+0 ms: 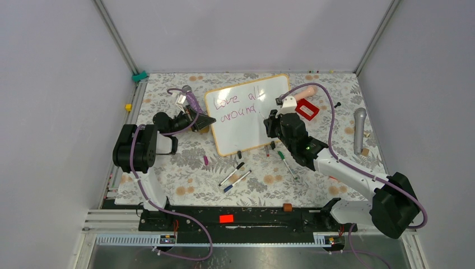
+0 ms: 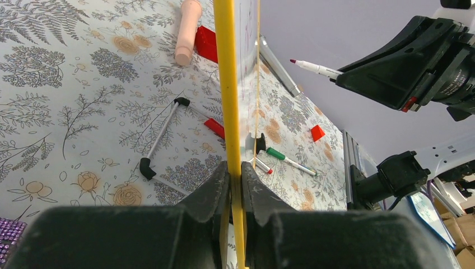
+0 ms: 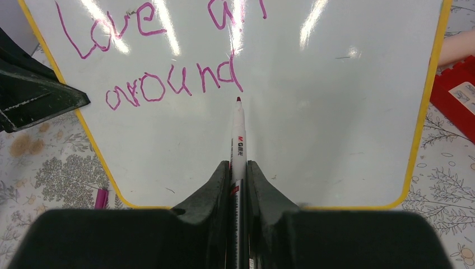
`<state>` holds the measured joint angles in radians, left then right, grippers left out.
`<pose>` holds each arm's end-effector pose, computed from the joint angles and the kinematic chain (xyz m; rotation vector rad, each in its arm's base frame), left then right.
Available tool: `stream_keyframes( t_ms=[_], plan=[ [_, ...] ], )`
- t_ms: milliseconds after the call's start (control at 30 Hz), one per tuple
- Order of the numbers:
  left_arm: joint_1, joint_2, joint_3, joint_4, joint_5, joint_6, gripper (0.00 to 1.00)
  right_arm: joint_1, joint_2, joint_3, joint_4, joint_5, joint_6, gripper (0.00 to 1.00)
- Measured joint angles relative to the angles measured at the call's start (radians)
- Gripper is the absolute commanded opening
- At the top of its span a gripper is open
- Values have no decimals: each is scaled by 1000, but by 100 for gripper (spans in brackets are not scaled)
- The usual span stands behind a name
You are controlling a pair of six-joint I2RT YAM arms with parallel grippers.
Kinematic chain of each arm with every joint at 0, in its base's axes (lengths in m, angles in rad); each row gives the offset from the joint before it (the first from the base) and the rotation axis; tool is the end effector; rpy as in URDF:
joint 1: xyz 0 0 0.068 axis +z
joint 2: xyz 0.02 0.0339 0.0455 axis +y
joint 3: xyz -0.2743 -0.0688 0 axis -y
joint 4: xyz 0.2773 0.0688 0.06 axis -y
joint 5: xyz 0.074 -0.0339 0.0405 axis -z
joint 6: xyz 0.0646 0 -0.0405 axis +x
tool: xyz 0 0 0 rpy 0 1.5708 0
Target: Write a sentence on the whiteboard
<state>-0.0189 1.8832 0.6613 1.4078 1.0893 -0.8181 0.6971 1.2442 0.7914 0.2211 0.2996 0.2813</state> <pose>0.3565 -0.0640 0.1536 0.3802 1.6150 -1.3981 0.2727 0.2035 0.2748 -0.1611 1.8055 0.4297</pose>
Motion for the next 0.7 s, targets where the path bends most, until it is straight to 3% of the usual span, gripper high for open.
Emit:
stream_keyframes(
  t_ms=[233,467,700],
  plan=[
    [0,4,2,0,0,-3,0,13,0,0,-14,6,-4,0],
    [0,6,6,0,3,-3,0,140,45,57,-75,80,-22,0],
    [0,6,6,0,3,-3,0,192,123,148,-164,130,5,0]
  ],
)
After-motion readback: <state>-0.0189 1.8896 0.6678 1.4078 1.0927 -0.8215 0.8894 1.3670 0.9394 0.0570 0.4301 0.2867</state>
